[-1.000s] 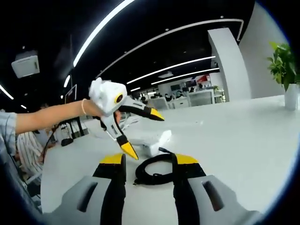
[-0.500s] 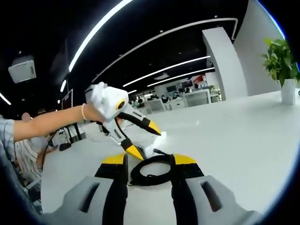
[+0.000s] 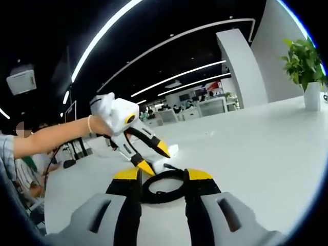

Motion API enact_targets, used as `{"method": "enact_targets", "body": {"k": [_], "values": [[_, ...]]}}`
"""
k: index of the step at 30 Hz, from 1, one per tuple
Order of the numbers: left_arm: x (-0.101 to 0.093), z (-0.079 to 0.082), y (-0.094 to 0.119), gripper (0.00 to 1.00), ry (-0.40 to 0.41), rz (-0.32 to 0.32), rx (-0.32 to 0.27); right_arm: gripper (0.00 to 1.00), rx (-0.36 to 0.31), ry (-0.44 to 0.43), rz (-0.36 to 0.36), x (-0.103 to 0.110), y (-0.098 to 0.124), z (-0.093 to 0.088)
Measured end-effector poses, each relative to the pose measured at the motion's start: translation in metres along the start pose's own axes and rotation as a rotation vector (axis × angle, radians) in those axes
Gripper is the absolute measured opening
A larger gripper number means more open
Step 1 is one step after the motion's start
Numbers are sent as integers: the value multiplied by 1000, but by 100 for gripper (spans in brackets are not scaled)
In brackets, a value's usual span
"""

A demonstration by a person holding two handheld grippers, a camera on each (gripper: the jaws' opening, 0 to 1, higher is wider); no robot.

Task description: Straighten the power strip on the desk, plug the charger into it

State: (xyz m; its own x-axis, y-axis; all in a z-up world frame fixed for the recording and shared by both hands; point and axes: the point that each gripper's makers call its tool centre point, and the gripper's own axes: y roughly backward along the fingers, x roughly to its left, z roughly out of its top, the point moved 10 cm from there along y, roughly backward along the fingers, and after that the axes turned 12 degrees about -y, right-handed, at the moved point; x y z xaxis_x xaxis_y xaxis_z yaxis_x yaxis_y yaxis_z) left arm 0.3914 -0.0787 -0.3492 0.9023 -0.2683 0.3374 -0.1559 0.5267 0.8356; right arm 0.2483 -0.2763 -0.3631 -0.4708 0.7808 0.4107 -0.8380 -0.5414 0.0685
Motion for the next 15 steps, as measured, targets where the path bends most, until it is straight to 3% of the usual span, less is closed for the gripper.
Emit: {"method": "enact_targets", "body": {"k": [9,12,15], "values": [[0,-1,-1,30,51,-47,2,30,7,9,3,0,-1,0],[0,-2,-2,29,122,-66,20,30,0,8,0,-1,0,1],[-1,0,-2,28,118,-65,34,29,-12,1,-1,-2,1,3]]}}
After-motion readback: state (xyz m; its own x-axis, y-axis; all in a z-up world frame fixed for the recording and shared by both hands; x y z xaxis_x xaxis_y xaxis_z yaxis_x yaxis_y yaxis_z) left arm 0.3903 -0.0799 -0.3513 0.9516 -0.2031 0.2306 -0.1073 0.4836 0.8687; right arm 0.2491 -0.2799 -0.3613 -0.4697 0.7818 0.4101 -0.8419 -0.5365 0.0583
